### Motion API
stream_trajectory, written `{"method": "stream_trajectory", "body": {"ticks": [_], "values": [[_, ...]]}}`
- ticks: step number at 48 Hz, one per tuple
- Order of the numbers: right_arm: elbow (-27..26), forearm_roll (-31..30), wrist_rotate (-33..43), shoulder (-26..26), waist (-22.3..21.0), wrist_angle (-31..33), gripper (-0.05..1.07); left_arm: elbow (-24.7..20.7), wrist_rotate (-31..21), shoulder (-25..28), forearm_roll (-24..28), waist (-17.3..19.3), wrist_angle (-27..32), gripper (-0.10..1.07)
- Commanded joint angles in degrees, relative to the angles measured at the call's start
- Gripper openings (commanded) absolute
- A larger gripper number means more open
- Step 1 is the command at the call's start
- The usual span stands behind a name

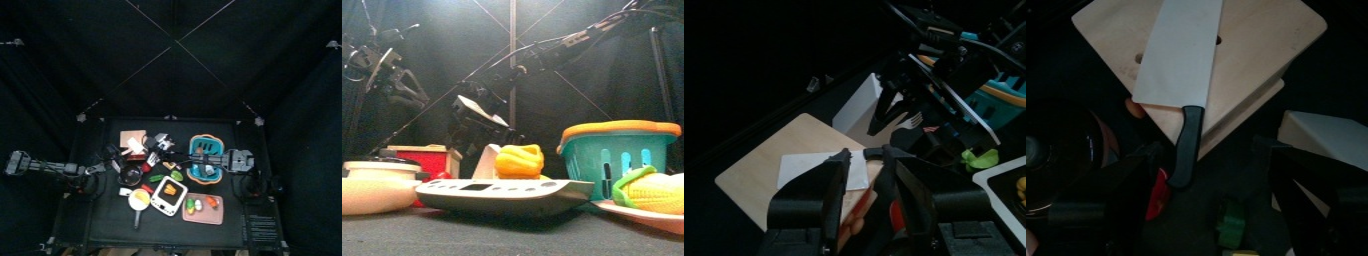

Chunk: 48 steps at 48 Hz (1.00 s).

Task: Grab cleaver

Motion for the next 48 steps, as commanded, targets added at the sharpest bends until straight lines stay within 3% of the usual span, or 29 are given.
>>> {"method": "stream_trajectory", "body": {"ticks": [1, 7, 18, 26, 48], "values": [[-1.6, -0.1, 0.0, -1.5, -0.2, 0.0, 1.00, -0.6, -0.1, 0.0, 0.2, 0.2, 0.1, 0.74], [-1.6, -0.1, 0.0, -1.6, -0.1, 0.0, 0.93, -0.6, -0.1, 0.1, 0.3, 0.2, 0.1, 0.74], [-1.6, -0.1, 0.0, -1.5, 0.1, 0.1, 0.66, -0.6, -0.1, 0.1, 0.2, 0.2, 0.1, 0.74], [-1.6, -0.1, 0.0, -1.8, 0.1, 0.9, 0.52, -0.6, -0.1, 0.0, 0.2, 0.2, 0.1, 0.74], [-0.8, -0.6, -0.1, -4.6, 2.7, 5.8, 0.48, -0.3, 0.0, 0.1, 0.2, 0.2, 0.0, 0.74]]}}
